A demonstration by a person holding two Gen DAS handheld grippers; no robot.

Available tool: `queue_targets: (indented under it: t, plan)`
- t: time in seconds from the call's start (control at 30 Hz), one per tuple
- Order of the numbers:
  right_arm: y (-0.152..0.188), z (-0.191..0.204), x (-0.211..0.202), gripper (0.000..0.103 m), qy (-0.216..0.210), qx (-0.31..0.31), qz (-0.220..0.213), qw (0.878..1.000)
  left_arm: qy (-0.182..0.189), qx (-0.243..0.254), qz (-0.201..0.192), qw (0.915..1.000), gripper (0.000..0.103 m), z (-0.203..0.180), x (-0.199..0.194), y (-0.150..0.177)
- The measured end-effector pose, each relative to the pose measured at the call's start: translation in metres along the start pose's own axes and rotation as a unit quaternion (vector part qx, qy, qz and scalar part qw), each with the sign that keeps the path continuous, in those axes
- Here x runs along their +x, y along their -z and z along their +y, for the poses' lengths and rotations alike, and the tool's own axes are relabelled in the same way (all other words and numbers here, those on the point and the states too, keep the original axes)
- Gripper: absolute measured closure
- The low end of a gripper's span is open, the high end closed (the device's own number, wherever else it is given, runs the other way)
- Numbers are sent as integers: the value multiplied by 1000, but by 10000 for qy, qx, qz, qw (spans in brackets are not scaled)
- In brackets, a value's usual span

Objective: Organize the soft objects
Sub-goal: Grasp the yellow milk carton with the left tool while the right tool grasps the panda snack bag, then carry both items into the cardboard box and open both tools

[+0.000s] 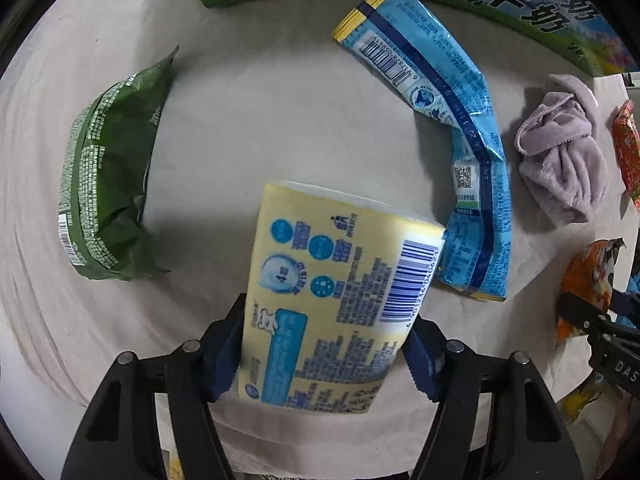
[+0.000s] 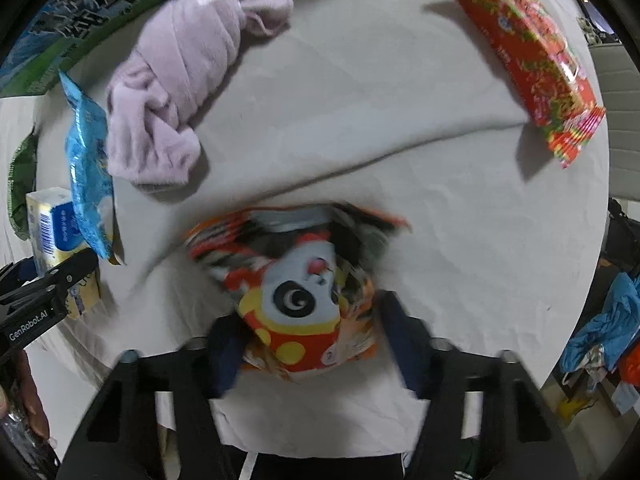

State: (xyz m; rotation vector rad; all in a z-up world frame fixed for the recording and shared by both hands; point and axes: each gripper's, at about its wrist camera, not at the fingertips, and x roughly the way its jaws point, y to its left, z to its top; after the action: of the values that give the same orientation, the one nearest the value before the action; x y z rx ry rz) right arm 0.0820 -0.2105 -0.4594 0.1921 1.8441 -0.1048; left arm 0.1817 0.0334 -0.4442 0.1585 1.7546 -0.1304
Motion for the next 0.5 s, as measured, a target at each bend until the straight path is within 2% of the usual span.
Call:
queue_targets:
  t: [0.1, 0.13, 0.3, 0.5]
  plan:
    - [3, 1, 6, 47, -45, 83, -82, 9999, -21, 6, -83, 10000, 38, -2, 6, 1]
    - [4, 0, 6, 50, -49, 102, -100, 9999, 57, -65, -80, 9999, 39, -3, 4, 5]
    - [12, -2, -1, 52, -66, 188, -215, 9996, 325, -424, -120, 9985, 41, 2, 6, 30]
    - [28, -5, -29, 53, -335, 220, -539, 9977, 495, -572, -513, 9958, 42, 0, -26, 62]
